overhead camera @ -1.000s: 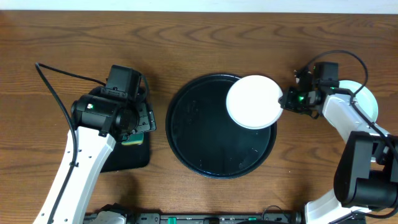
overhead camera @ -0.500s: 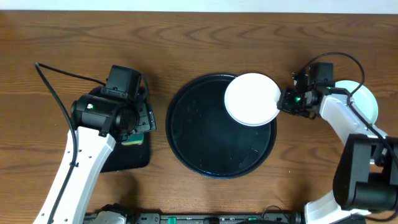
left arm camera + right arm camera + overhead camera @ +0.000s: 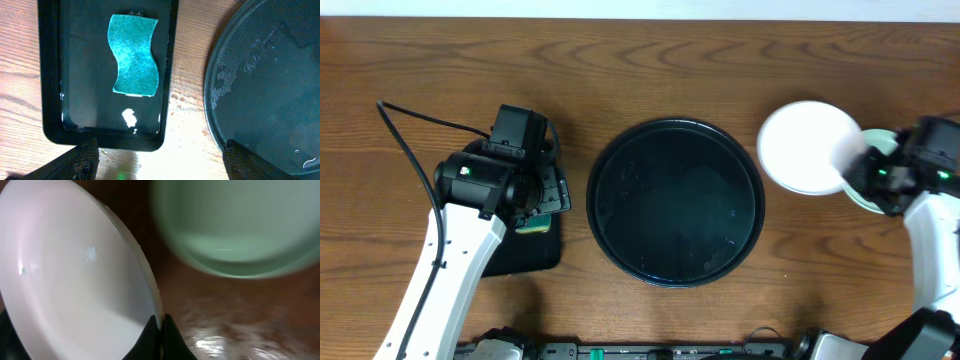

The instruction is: Clean dirty plates on tray and stack at the side

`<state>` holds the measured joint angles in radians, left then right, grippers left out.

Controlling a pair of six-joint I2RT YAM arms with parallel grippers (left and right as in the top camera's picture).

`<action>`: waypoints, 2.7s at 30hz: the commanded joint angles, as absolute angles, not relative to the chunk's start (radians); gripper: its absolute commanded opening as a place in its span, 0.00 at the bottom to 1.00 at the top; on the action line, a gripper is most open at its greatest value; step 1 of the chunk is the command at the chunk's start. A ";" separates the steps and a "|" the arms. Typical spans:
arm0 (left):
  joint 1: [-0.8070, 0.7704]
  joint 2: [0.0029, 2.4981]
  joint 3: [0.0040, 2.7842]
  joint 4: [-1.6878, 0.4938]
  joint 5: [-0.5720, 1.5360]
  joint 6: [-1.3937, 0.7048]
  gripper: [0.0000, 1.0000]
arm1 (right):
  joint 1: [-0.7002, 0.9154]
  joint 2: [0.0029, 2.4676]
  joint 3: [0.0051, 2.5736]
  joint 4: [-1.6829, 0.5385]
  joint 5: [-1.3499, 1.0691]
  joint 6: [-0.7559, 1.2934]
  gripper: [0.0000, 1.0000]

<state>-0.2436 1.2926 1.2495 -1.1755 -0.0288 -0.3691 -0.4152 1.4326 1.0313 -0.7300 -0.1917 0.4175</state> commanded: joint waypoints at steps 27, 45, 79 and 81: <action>-0.246 1.294 1.259 -1.173 -0.038 -0.378 0.80 | -0.801 1.655 1.034 -0.579 -0.196 0.579 0.06; -0.246 1.273 1.259 -1.147 -0.086 -0.355 0.80 | -0.586 1.594 1.040 -0.508 -0.420 0.300 0.16; -0.246 0.403 1.259 -1.296 -0.166 -0.330 0.80 | 0.065 1.323 1.040 -0.586 -0.184 -0.028 0.99; -0.246 0.403 1.259 -1.306 -0.166 -0.330 0.80 | 0.065 1.323 1.040 -0.588 -0.184 -0.028 0.99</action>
